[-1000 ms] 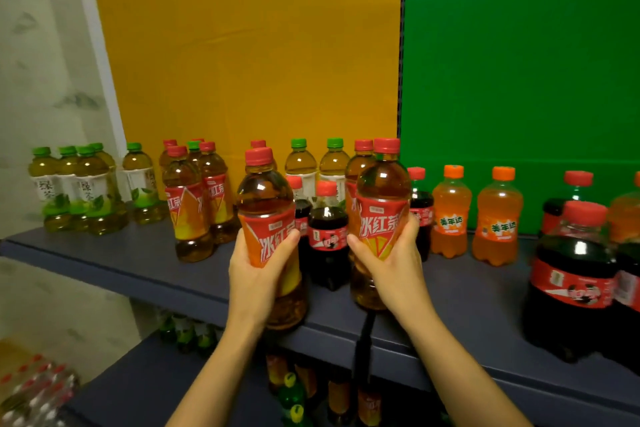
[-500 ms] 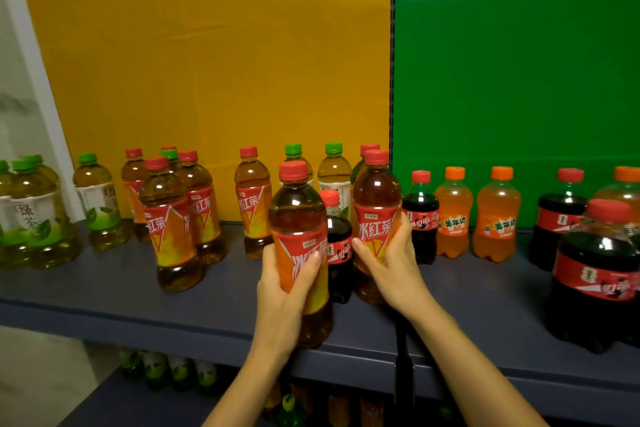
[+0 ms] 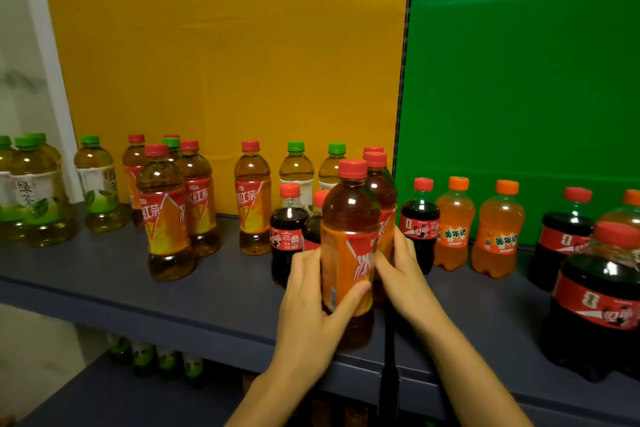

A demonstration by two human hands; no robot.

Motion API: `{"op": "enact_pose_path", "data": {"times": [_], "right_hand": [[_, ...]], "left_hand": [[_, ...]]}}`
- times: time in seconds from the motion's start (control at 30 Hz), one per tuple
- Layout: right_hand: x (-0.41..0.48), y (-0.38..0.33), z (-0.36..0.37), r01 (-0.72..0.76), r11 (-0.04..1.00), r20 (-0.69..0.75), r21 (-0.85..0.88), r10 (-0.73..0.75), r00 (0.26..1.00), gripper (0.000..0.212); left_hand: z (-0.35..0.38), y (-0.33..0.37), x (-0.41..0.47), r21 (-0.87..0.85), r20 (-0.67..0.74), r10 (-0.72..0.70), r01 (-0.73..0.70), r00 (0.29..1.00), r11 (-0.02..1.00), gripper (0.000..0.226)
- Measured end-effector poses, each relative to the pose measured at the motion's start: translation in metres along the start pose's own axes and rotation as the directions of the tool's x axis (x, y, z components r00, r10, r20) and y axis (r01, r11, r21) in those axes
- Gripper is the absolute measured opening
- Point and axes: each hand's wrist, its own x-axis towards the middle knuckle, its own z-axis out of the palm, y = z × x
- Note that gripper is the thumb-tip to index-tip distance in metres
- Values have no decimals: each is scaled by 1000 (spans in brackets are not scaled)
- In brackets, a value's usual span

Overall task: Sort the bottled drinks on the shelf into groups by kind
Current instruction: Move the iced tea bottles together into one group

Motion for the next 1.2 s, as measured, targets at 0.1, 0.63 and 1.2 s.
{"op": "enact_pose_path", "data": {"times": [0.1,0.63,1.2], "right_hand": [[-1,-5,-7,2,1000,0,13,-2,1000,43],[-50,-54,26,335,903,-446,-268,-425,788,25],[-38,-30,158,26,836,-402,-548,-290,868,77]], "left_hand": [[5,4,2,77,-19,-36,37,999,996,51],[-45,-55,52,6,-214,60,-61,975,998,42],[-84,-117,99,-289,339,-91,195,936,937,50]]}}
